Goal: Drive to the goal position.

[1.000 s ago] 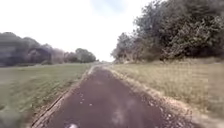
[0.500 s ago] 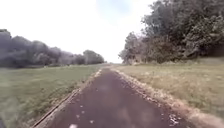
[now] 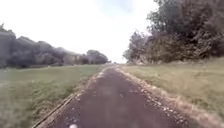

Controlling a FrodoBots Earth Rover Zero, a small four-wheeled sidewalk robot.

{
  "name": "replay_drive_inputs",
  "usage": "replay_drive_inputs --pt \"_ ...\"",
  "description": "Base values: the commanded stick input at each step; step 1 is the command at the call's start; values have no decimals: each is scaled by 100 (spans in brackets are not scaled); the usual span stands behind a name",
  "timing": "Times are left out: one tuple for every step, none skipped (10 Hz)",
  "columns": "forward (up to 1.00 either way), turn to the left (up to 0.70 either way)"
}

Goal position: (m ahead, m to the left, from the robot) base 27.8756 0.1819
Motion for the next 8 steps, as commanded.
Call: replay_drive_inputs --pt "85 0" --pt "85 0" --pt "85 0" --pt "85 0" --pt "85 0" --pt "85 0" --pt "85 -19" --pt "85 -33"
